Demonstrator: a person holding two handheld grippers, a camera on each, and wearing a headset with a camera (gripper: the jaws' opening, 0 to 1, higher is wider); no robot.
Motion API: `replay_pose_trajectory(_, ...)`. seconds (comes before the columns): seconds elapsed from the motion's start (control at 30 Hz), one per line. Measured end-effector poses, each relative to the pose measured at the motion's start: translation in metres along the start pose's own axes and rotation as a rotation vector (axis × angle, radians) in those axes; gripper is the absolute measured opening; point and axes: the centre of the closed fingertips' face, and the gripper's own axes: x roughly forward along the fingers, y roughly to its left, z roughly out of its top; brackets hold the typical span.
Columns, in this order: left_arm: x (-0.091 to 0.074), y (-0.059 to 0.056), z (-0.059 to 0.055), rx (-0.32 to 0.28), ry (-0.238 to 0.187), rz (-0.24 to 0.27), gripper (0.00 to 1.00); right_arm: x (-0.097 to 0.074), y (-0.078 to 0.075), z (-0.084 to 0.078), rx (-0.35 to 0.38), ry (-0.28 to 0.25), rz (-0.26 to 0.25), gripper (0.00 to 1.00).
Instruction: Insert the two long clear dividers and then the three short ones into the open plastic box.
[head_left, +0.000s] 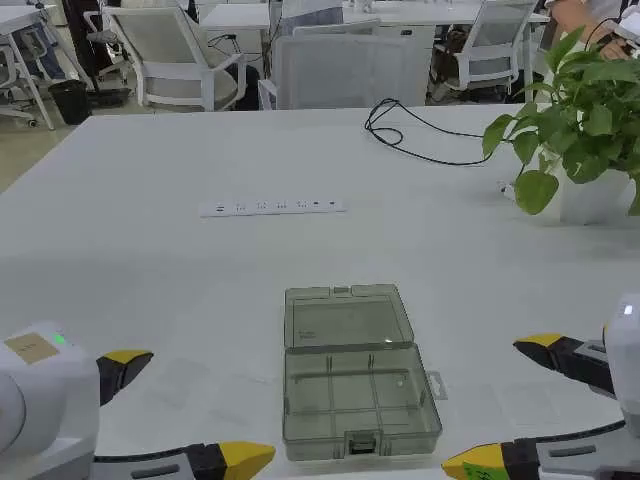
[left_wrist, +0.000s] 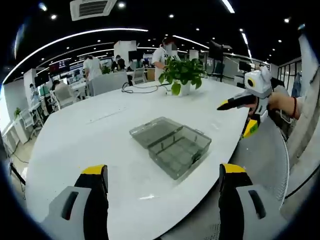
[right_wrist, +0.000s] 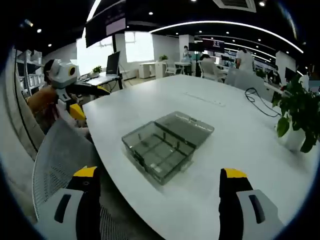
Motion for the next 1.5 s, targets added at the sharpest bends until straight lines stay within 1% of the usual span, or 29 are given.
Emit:
replay_pose_trajectory(0.1,0.001,0.002,0.000,-0.003,0.000,-0.001,0.93,0.002,-0.002,0.001,0.006,-0.005,-0.001,1.00)
replay_pose_trajectory(0.2,0.002,0.003,-0.001,-0.005,0.002,-0.007,0.93,0.004,-0.001,0.004,0.012,-0.011,0.009,1.00)
replay_pose_trajectory(0.33,0.005,0.003,-0.003,-0.007,0.010,-0.012,0.93,0.007,-0.002,0.003,0.010,-0.005,0.012,1.00)
replay_pose_trajectory(0.5,0.010,0.000,-0.004,-0.008,0.016,-0.024,0.94,0.006,-0.006,0.002,0.016,-0.004,0.013,1.00)
replay_pose_trajectory(0.7,0.012,-0.002,-0.006,-0.015,0.019,-0.024,0.97,0.004,-0.009,-0.001,0.012,0.004,0.020,1.00)
replay_pose_trajectory(0.77,0.012,-0.004,-0.005,-0.016,0.015,-0.027,0.99,0.004,-0.009,-0.002,0.012,0.003,0.027,1.00)
replay_pose_trajectory(0.9,0.013,-0.005,-0.007,-0.013,0.033,-0.020,1.00,0.003,-0.009,-0.001,0.011,-0.005,0.038,1.00)
replay_pose_trajectory(1.03,0.014,-0.005,-0.007,-0.020,0.031,-0.019,1.00,0.003,-0.009,0.000,0.012,-0.007,0.041,1.00)
replay_pose_trajectory(1.1,0.015,-0.003,-0.009,-0.021,0.038,-0.018,1.00,0.004,-0.008,0.000,0.010,-0.007,0.045,1.00)
replay_pose_trajectory(1.2,0.016,0.001,-0.010,-0.024,0.044,-0.010,1.00,0.004,-0.010,0.000,0.005,-0.009,0.037,1.00)
replay_pose_trajectory(1.33,0.016,0.002,-0.009,-0.033,0.031,-0.011,1.00,0.004,-0.011,0.001,0.000,-0.006,0.035,1.00)
replay_pose_trajectory(1.37,0.016,0.002,-0.010,-0.027,0.035,-0.016,1.00,0.004,-0.012,0.001,0.001,-0.005,0.033,1.00)
replay_pose_trajectory(1.5,0.016,0.003,-0.012,-0.009,0.049,-0.007,1.00,0.005,-0.012,0.002,0.010,-0.007,0.038,1.00)
